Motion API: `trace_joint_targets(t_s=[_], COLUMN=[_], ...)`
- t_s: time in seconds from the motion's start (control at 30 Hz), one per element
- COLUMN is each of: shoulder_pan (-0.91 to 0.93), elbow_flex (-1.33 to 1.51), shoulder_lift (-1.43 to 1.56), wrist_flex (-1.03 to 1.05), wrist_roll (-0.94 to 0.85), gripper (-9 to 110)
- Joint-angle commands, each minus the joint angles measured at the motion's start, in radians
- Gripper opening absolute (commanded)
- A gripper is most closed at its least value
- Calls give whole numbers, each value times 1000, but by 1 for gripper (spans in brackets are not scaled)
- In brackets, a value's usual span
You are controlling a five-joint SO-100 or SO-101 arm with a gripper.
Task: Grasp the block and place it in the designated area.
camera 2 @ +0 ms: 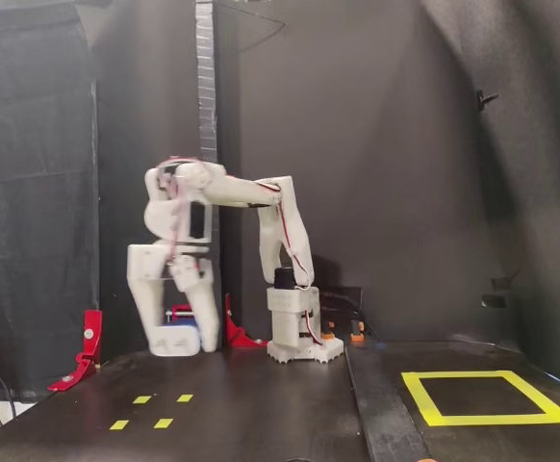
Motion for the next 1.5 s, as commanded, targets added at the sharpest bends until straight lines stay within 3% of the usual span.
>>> trace_joint_targets(t_s=[0.0, 1.07, 1.47], shoulder_pan=[-74, -986, -1204], elbow_flex=[-2, -2, -2], shoulder_lift=[69, 117, 77], wrist_flex=[26, 172, 172], wrist_roll=[63, 851, 1037], gripper=[18, 18, 18])
